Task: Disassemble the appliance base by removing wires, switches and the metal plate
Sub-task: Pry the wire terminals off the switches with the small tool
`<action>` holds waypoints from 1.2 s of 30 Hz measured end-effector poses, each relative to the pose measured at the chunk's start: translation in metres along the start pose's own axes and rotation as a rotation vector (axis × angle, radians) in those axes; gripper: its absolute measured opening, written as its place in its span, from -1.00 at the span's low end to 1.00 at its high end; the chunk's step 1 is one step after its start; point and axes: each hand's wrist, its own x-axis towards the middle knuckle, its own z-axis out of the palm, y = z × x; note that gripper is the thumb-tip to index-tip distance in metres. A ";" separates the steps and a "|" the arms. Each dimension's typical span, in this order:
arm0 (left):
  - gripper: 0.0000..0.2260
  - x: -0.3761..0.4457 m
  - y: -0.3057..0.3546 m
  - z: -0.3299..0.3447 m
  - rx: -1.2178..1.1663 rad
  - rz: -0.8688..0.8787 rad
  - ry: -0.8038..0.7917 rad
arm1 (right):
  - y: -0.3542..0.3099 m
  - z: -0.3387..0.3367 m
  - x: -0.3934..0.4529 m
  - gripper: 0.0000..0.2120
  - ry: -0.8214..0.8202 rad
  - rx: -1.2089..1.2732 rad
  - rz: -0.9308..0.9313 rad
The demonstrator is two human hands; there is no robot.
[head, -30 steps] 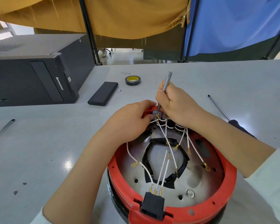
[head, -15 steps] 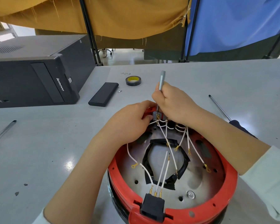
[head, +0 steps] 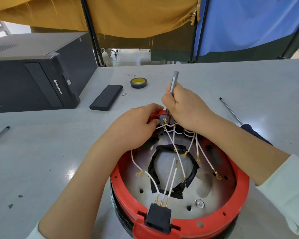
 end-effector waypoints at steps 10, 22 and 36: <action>-0.66 0.000 0.001 0.000 0.006 -0.009 -0.010 | -0.005 0.001 0.009 -0.76 -0.019 -0.016 0.114; -0.68 0.000 0.000 0.000 0.002 0.016 -0.003 | 0.001 0.001 0.000 -0.86 -0.027 0.042 -0.045; -0.66 0.000 0.001 0.000 0.027 -0.001 -0.010 | -0.003 0.003 0.009 -0.77 -0.041 0.000 0.061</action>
